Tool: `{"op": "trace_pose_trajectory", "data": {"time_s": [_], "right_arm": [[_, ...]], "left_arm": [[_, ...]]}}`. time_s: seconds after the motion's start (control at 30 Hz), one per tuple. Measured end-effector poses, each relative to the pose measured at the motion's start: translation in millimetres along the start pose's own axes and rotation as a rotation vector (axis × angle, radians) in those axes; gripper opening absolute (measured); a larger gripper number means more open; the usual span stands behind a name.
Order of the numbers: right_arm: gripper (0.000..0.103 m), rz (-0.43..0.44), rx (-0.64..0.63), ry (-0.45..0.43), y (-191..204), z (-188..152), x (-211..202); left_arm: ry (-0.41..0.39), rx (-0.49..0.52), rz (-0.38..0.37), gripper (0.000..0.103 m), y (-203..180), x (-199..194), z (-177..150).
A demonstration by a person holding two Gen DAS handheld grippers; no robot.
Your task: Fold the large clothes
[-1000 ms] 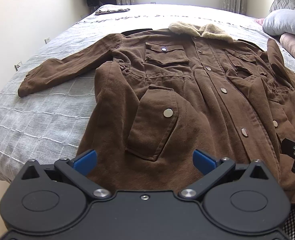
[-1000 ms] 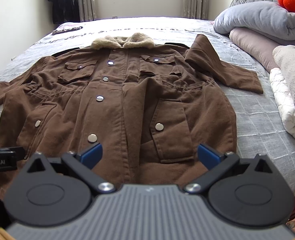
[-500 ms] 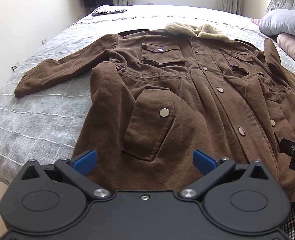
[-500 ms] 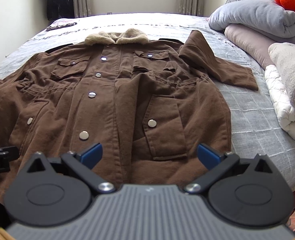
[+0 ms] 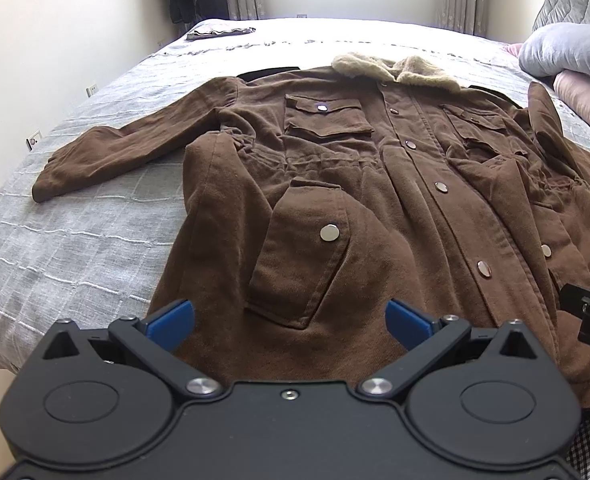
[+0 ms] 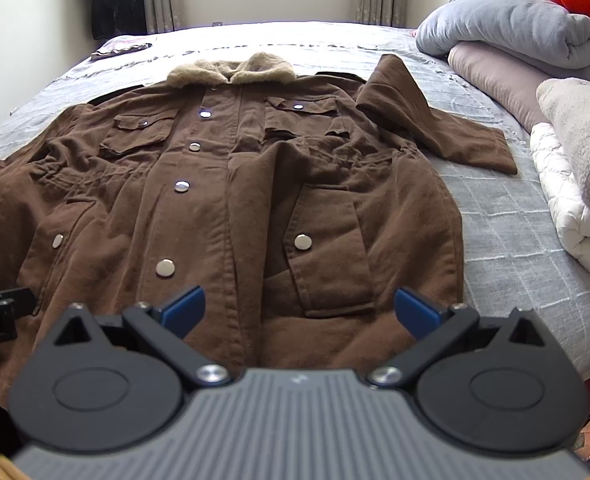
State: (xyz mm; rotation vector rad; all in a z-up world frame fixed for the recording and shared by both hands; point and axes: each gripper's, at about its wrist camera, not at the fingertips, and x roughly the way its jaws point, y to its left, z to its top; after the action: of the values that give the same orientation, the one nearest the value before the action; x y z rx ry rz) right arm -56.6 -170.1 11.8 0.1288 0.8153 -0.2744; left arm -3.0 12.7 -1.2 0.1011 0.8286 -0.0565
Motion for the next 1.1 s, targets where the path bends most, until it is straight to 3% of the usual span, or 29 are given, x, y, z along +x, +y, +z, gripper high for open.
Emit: {"op": "trace_pose_trajectory", "data": {"time_s": [0.9, 1.0, 1.1], "right_arm": [[0.103, -0.003, 0.003, 0.001, -1.8, -0.6, 0.7], [0.103, -0.007, 0.001, 0.000, -1.9, -0.7, 1.0], [0.103, -0.011, -0.013, -0.014, -3.2, -0.9, 0.7]], "left_arm": [[0.004, 0.012, 0.005, 0.103, -2.5, 1.2, -1.3], [-0.035, 0.009, 0.010, 0.103, -2.2, -0.3, -3.5], [-0.137, 0.056, -0.012, 0.103, -0.8, -5.3, -8.1]]}}
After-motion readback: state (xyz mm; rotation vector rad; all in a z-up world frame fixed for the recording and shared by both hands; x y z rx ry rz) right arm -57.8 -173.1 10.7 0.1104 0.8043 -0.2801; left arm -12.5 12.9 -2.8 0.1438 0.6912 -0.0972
